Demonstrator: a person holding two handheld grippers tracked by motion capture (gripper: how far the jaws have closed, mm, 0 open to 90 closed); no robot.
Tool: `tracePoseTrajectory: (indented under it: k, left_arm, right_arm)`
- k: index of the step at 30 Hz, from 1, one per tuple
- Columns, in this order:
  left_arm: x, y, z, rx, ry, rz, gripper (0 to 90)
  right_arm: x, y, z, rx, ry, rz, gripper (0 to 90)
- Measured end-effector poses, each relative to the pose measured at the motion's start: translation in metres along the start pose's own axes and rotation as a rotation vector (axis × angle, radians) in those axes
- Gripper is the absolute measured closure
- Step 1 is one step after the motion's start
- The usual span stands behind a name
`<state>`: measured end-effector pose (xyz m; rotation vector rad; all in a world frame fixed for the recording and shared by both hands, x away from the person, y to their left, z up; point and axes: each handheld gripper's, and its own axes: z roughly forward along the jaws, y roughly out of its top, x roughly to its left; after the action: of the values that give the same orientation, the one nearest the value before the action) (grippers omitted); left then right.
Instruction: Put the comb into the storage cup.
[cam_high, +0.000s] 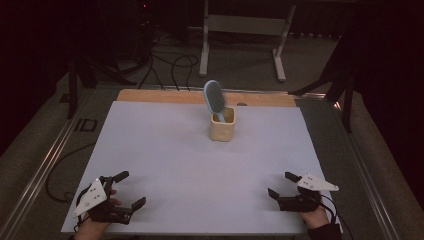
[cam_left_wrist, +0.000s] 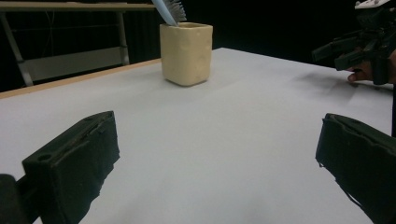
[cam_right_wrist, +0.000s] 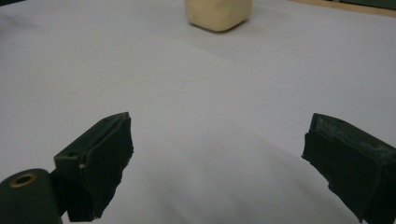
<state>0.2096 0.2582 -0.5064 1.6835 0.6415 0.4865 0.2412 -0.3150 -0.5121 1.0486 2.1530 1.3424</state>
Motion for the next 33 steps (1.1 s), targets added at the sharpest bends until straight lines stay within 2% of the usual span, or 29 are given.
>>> tracePoseTrajectory:
  k: [4, 10, 22, 33]
  left_arm:
    - [0.0001, -0.0002, -0.0002, -0.001, 0.002, -0.002, 0.0]
    - [0.0003, -0.0003, -0.0003, -0.001, 0.003, -0.001, 0.0]
    - [-0.0003, -0.0002, -0.0008, -0.002, 0.004, 0.002, 0.0]
    - [-0.0010, -0.0002, -0.0017, -0.001, 0.004, 0.003, 0.0]
  right_arm:
    - [-0.0019, 0.0008, 0.0051, -0.005, -0.002, 0.004, 7.7]
    - [0.0002, 0.0020, 0.0107, 0.009, -0.008, -0.017, 7.7]
    - [0.0009, 0.0034, 0.0084, -0.002, -0.013, -0.010, 7.7]
    - [0.0036, 0.0061, 0.0074, -0.001, -0.020, -0.025, 7.7]
